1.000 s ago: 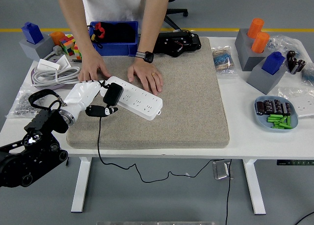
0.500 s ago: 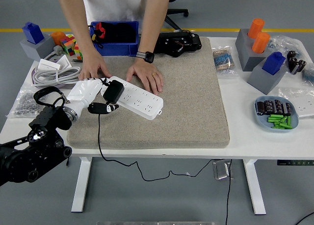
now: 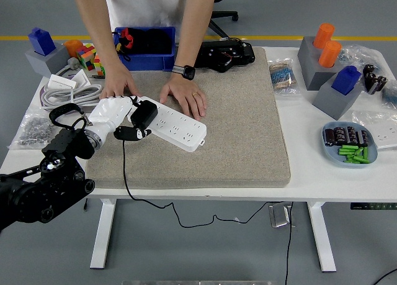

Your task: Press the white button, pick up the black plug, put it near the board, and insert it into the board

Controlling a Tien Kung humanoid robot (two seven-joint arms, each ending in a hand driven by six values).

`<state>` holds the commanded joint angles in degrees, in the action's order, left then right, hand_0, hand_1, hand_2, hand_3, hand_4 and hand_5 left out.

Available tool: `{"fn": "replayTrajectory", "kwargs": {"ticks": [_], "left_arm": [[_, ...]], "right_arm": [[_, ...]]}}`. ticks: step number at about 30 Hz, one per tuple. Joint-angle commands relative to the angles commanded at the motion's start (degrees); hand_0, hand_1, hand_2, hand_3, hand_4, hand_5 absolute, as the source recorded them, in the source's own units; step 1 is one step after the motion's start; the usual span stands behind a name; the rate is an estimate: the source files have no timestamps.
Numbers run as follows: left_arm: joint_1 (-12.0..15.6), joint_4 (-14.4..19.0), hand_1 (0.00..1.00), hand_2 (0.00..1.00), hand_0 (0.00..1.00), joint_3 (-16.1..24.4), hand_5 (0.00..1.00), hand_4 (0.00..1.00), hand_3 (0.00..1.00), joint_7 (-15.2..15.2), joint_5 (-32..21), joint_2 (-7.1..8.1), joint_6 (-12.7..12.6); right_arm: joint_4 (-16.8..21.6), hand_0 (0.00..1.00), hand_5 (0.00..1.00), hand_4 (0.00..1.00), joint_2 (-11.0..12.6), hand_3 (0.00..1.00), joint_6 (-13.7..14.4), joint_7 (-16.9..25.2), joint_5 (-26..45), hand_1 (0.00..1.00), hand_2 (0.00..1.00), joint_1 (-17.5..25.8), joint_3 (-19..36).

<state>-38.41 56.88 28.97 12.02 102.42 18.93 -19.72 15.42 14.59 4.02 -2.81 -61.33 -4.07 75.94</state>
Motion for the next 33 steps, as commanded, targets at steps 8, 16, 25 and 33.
{"fn": "replayTrajectory", "kwargs": {"ticks": [8, 16, 25, 33], "left_arm": [[-1.96, -2.42, 0.819, 0.749, 0.784, -2.67, 0.367, 0.852, 0.739, 0.74, -1.37, -1.43, 0.72], [-1.72, -4.38, 0.818, 0.747, 0.782, -4.27, 0.367, 0.85, 0.738, 1.24, -3.71, -1.41, 1.53], [0.14, -3.93, 0.805, 0.736, 0.772, -1.87, 0.375, 0.845, 0.729, 0.61, -4.16, -0.21, 1.25], [1.51, 1.72, 0.807, 0.74, 0.773, 4.43, 0.374, 0.845, 0.734, 0.4, -2.27, 1.23, 0.6]], "right_arm": [[0.01, 0.745, 0.389, 0.618, -0.04, 0.596, 0.0, 0.01, 0.05, 0.621, 0.62, -0.16, 0.03], [-0.02, 0.745, 0.389, 0.618, -0.08, 0.596, 0.0, -0.01, 0.04, 0.621, 0.619, -0.15, 0.11], [0.02, 0.745, 0.389, 0.618, -0.15, 0.596, 0.0, 0.01, 0.0, 0.621, 0.619, -0.1, 0.2], [0.07, 0.745, 0.389, 0.618, -0.18, 0.596, 0.0, 0.04, -0.08, 0.621, 0.618, -0.12, 0.39]]}}
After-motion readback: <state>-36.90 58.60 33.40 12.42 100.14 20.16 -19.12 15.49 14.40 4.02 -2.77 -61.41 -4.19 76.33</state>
